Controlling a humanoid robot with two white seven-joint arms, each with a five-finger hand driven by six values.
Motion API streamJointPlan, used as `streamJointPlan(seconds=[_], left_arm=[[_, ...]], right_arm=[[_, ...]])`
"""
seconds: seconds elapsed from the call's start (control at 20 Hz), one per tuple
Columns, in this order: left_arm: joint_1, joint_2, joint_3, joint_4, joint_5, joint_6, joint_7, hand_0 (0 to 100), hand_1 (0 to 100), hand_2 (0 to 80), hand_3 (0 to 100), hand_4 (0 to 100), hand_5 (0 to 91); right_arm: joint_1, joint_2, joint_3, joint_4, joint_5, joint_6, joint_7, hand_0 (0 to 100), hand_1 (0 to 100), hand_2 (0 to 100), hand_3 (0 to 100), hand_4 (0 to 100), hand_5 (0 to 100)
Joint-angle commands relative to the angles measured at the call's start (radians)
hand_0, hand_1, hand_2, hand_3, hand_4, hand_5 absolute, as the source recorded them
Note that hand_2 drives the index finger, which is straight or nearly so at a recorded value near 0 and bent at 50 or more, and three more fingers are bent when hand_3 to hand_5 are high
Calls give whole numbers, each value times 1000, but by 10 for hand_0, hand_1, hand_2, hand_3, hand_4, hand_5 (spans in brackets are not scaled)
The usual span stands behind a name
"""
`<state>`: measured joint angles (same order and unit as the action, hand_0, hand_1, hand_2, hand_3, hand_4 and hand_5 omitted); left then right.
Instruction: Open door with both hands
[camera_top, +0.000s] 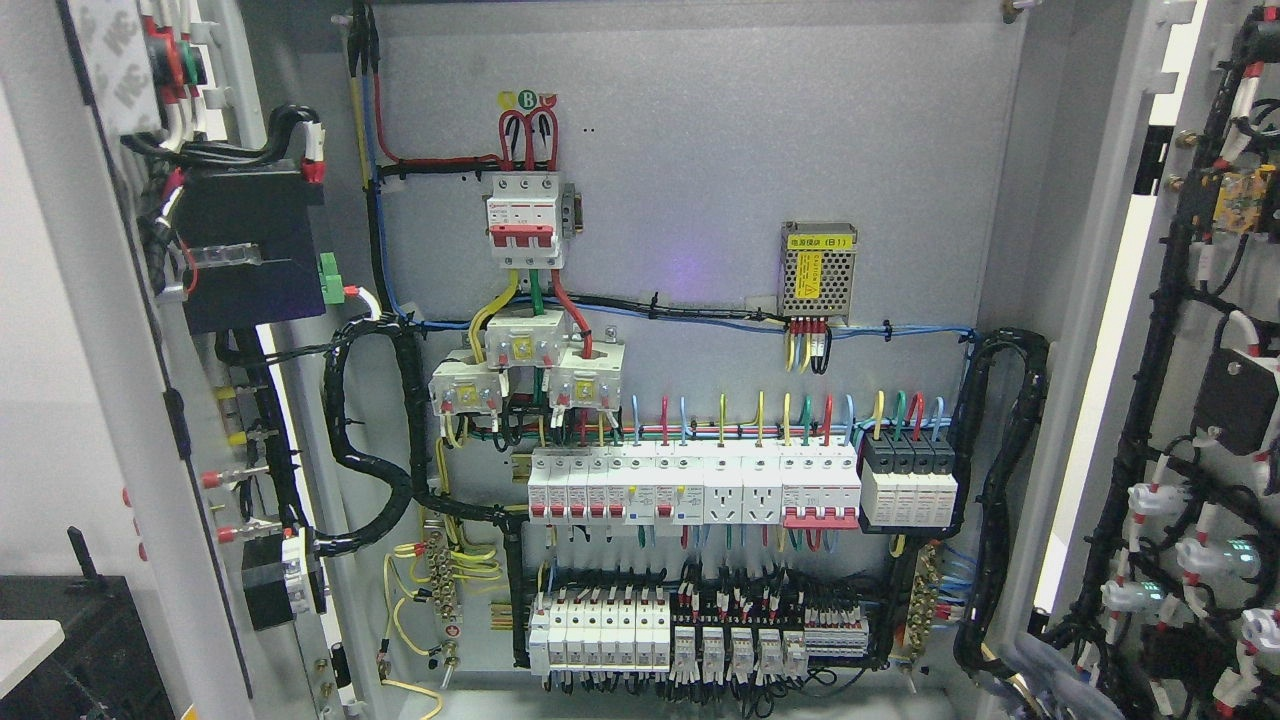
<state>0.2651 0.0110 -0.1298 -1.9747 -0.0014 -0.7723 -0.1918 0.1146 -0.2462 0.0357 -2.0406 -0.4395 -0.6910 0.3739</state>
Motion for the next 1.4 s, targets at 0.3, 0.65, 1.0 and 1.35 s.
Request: streamJointPlan(seconds=[0.3, 0.65, 1.0, 1.35], left_arm=[[-4, -26, 167, -44, 93, -594, 0, 0, 0, 0, 0, 0, 0], [43, -22, 236, -43, 158, -642, -1, 0, 0, 0, 0, 0, 0], [118, 7, 302, -44, 219, -693, 0, 0, 0, 0, 0, 0, 0], [129, 17, 366, -35, 273, -691, -1, 0, 0, 0, 0, 0, 0]], right_arm=[[98, -4, 10, -4, -1, 1, 0, 383, 0, 0, 0, 0, 0], [96, 1, 0, -24, -1, -1, 0, 382, 0, 0, 0, 0, 0], [97, 12, -39, -23, -5, -1, -40, 382, 0, 0, 0, 0, 0], [102, 13, -68, -23, -13, -2, -53, 382, 0, 0, 0, 0, 0]])
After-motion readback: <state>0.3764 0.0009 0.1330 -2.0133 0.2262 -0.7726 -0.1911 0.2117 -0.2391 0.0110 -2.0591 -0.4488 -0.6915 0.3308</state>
